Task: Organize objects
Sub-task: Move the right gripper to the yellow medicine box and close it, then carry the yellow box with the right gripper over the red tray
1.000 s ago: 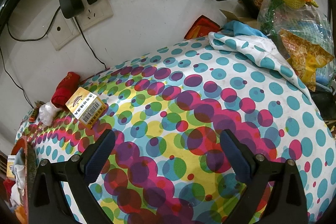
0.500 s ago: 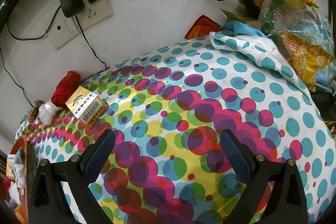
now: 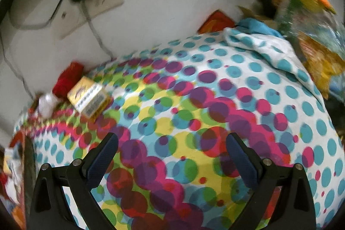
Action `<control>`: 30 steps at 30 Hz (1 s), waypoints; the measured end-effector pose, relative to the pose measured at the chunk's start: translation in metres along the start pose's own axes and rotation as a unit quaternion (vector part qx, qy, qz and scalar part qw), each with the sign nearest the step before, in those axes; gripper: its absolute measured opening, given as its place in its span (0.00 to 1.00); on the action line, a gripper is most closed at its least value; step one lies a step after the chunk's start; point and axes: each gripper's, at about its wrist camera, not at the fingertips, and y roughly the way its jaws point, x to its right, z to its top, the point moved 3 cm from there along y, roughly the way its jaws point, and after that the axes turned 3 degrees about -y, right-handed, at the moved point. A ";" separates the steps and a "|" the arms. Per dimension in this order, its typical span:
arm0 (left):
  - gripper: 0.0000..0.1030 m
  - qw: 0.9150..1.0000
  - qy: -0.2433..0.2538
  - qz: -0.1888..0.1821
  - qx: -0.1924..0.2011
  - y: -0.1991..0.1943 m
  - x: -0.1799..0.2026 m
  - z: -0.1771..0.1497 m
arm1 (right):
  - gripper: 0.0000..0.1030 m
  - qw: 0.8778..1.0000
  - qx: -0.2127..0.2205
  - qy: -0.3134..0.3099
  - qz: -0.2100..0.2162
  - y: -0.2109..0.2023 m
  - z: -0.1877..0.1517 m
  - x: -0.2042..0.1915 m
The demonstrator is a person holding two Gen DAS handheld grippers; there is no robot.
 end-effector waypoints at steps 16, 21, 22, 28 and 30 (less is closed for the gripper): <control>1.00 0.996 -0.037 -0.069 -0.042 0.013 0.006 -0.010 | 0.62 0.982 -0.053 -0.181 0.029 0.070 0.051 -0.124; 1.00 0.995 -0.040 -0.074 -0.049 0.017 0.005 -0.013 | 0.62 0.980 -0.043 -0.190 0.029 0.076 0.053 -0.130; 1.00 0.995 -0.040 -0.074 -0.055 0.019 0.006 -0.014 | 0.61 0.981 -0.039 -0.190 0.030 0.076 0.053 -0.129; 1.00 0.995 -0.034 -0.073 -0.064 0.021 0.010 -0.019 | 0.55 0.983 -0.019 -0.179 0.016 0.068 0.046 -0.119; 1.00 0.995 -0.033 -0.073 -0.064 0.020 0.012 -0.019 | 0.54 0.986 -0.010 -0.166 0.017 0.060 0.044 -0.112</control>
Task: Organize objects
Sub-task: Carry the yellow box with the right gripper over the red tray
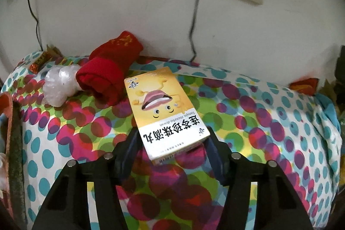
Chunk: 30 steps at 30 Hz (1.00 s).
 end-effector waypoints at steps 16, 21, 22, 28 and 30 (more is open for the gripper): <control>1.00 0.999 0.035 -0.008 0.013 -0.013 0.025 -0.001 | 0.54 0.994 0.016 0.067 -0.085 -0.063 -0.031 0.072; 1.00 0.999 0.040 0.002 0.010 -0.015 0.027 -0.002 | 0.54 0.993 0.026 0.068 -0.096 -0.089 -0.036 0.070; 1.00 0.999 0.043 0.005 0.010 -0.017 0.028 -0.002 | 0.54 0.992 0.031 0.067 -0.103 -0.097 -0.036 0.067; 1.00 0.998 0.051 0.013 0.025 -0.031 0.032 0.001 | 0.54 0.993 0.049 0.063 -0.089 -0.132 -0.030 0.036; 1.00 0.998 0.053 0.019 0.021 -0.033 0.033 0.000 | 0.54 0.993 0.058 0.058 -0.085 -0.143 -0.027 0.023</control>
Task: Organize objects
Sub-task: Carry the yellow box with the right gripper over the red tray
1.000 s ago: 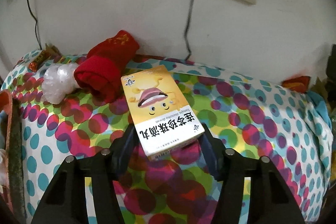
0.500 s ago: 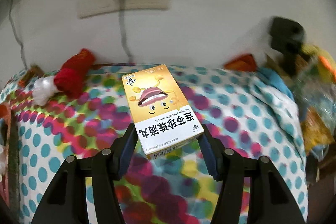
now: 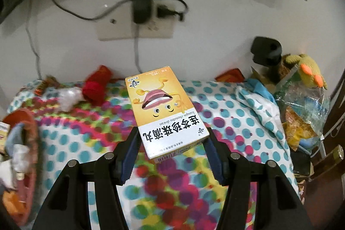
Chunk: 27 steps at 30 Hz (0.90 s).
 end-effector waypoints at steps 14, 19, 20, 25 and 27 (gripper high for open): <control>1.00 0.999 -0.032 0.035 0.006 -0.032 -0.032 0.004 | 0.54 0.996 0.030 -0.055 0.059 -0.063 0.005 -0.114; 1.00 0.998 -0.043 0.052 0.015 -0.044 -0.048 0.006 | 0.54 0.994 0.029 -0.072 0.076 -0.068 -0.002 -0.152; 1.00 0.997 -0.044 0.054 0.017 -0.046 -0.050 0.007 | 0.54 0.993 0.028 -0.077 0.081 -0.069 -0.004 -0.161; 1.00 0.996 -0.054 0.067 0.022 -0.052 -0.064 0.008 | 0.54 0.990 0.026 -0.098 0.097 -0.072 -0.013 -0.200; 1.00 0.995 -0.058 0.072 0.023 -0.054 -0.068 0.008 | 0.54 0.989 0.026 -0.104 0.102 -0.073 -0.015 -0.211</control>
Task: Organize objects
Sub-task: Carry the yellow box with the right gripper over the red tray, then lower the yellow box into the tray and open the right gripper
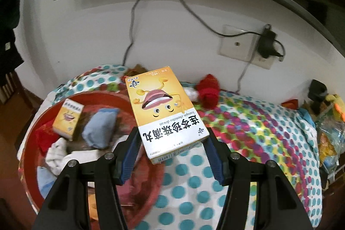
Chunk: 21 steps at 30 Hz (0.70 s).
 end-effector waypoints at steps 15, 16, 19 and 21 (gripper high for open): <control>1.00 1.000 -0.012 0.007 -0.007 0.008 -0.013 -0.001 | 0.54 0.999 -0.016 -0.028 0.031 0.018 -0.006 -0.062; 1.00 1.000 -0.012 0.007 -0.008 0.009 -0.013 -0.002 | 0.54 0.999 -0.018 -0.029 0.033 0.020 -0.007 -0.065; 1.00 1.000 -0.012 0.007 -0.009 0.010 -0.014 -0.002 | 0.54 0.998 -0.021 -0.035 0.037 0.024 -0.010 -0.073; 1.00 1.000 -0.012 0.007 -0.012 0.012 -0.014 -0.003 | 0.54 0.998 -0.023 -0.036 0.040 0.026 -0.011 -0.076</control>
